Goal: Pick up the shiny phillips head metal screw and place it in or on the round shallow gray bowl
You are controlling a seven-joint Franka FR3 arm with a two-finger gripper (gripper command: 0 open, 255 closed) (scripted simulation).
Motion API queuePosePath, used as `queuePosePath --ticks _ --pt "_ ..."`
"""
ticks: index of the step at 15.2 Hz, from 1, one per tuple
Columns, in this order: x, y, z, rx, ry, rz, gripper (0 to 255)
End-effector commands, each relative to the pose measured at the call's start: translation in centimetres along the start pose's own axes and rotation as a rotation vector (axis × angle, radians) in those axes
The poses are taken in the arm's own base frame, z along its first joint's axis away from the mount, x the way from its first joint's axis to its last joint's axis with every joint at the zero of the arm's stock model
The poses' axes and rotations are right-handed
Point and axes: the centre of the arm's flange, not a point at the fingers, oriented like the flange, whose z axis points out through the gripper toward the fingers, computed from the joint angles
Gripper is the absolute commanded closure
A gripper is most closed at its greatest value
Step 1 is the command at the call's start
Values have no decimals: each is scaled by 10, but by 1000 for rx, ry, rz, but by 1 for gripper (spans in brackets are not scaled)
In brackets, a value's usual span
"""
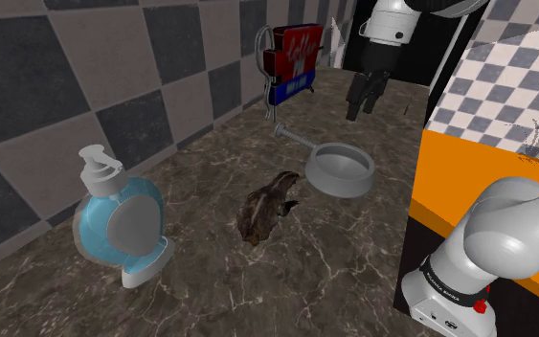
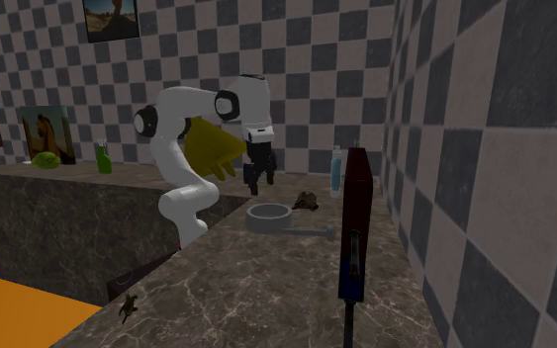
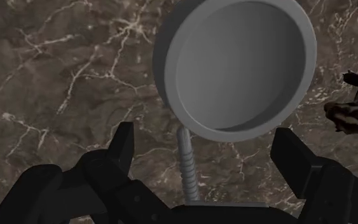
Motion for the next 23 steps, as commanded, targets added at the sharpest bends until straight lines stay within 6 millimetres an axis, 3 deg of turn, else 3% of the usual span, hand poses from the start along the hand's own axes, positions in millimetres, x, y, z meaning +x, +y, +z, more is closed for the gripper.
queuePosePath --ticks 1,12,19,23 --pt "23 -2 16 -1 7 -28 0" --pt "142 -12 86 -5 38 -175 0" --pt "144 -12 122 -5 38 -175 0" --pt "144 -12 126 -5 38 -175 0"
